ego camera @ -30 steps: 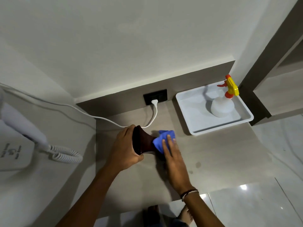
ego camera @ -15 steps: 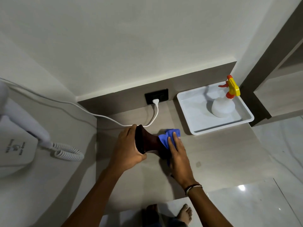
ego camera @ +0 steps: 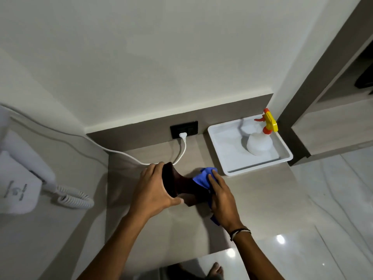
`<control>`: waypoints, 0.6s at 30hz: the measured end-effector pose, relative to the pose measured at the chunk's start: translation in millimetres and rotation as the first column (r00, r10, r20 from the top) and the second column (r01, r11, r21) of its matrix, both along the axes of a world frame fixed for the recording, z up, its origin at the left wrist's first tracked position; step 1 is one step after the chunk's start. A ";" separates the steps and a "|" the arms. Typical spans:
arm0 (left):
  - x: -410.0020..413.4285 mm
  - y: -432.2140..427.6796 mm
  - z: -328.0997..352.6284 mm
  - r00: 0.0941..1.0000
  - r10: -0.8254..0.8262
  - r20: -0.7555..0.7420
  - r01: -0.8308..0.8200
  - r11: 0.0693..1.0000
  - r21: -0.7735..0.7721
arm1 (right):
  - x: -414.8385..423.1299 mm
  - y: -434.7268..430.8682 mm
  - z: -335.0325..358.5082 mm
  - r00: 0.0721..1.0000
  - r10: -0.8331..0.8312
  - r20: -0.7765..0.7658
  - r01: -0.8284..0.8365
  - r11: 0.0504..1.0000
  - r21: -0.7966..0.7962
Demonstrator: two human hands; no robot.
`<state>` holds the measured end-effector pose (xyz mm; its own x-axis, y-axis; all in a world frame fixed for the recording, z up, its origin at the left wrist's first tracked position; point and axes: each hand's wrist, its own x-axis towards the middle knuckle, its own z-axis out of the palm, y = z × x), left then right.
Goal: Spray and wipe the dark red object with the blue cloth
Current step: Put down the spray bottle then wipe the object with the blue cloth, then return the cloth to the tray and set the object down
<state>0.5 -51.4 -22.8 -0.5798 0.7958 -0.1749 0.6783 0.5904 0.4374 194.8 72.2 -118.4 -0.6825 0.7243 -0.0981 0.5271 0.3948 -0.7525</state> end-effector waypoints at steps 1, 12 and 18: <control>0.1 4.4 2.5 1.000 -0.009 -0.018 0.009 1.000 0.000 | 3.1 5.3 4.4 1.000 -0.024 -0.019 0.025 0.999 0.041; 19.5 64.0 -7.8 0.975 -0.009 -0.224 0.007 1.000 -0.011 | -22.8 156.4 16.0 0.962 0.142 0.232 -0.195 0.954 0.228; 32.5 73.5 -17.3 0.974 0.044 -0.222 -0.043 0.999 0.009 | -52.0 215.4 -22.6 0.793 0.318 0.520 -0.499 0.829 0.254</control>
